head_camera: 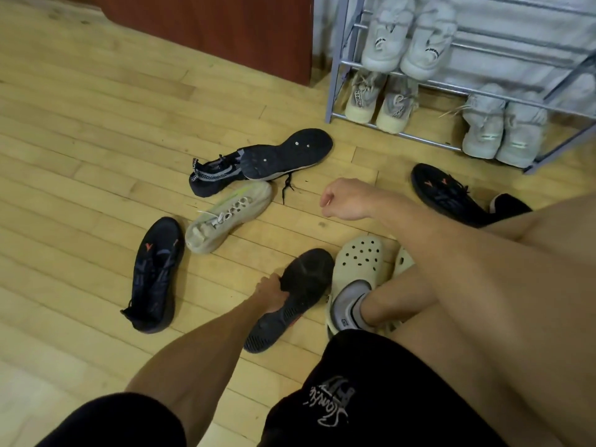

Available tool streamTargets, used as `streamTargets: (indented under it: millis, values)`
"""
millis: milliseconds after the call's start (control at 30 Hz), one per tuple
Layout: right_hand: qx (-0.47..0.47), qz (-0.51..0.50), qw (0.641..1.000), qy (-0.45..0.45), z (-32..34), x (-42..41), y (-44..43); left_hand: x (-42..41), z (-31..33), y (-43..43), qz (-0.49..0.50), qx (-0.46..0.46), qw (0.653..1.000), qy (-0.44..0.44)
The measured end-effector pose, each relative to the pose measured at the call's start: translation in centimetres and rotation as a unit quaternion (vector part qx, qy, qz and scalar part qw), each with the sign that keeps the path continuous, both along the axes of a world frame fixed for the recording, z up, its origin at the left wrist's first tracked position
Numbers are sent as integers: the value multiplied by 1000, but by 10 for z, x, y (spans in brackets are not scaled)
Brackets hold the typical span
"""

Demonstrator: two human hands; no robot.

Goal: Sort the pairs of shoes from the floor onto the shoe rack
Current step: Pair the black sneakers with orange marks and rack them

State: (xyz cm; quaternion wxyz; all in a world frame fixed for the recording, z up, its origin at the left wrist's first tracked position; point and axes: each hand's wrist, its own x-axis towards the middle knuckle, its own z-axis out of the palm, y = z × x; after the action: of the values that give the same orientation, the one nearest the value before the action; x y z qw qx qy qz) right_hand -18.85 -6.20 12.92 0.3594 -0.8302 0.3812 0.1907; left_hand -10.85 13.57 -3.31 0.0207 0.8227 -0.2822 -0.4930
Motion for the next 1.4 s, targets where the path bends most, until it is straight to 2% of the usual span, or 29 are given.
streamTargets:
  millis: [200,367,533,600,667,733,767,833,867,967,1067,1167,1267,1333,1400]
  values:
    - [10,35,999,9,-4,1,4,8,6,-5,-35,-34,999,6]
    - [9,48,998,48,-9,-3,4,23,20,-10,-61,-97,989,-91]
    - [38,4,999,-12,-12,14,7,53,48,-29,-98,-126,970,-182]
    - [41,-9,999,-31,-13,18,8,59,57,-40,-83,-142,959,-229]
    - [42,-9,999,-30,-15,18,7,58,57,-49,-44,-152,957,-241]
    - [40,3,999,-12,-18,15,5,53,51,-57,31,-155,969,-192]
    - [40,9,999,-1,-19,13,3,52,46,-59,91,-157,974,-135]
    - [39,11,999,14,-23,9,-2,48,40,-62,206,-166,964,-18]
    - [38,9,999,18,-25,7,-5,48,38,-62,231,-173,958,2]
    - [32,8,999,33,-28,1,-9,61,35,-50,218,-173,960,-29]
    - [34,21,998,46,-30,-2,-8,84,27,-31,175,-94,979,-42]
    - [38,34,997,52,-31,0,-7,87,14,-13,123,5,992,23]
    - [39,38,997,48,-32,4,-8,73,0,-8,105,20,993,51]
    - [38,41,997,48,-33,6,-9,67,-8,-7,139,3,990,15]
    - [37,44,997,50,-34,7,-11,64,-10,-7,241,-8,970,45]
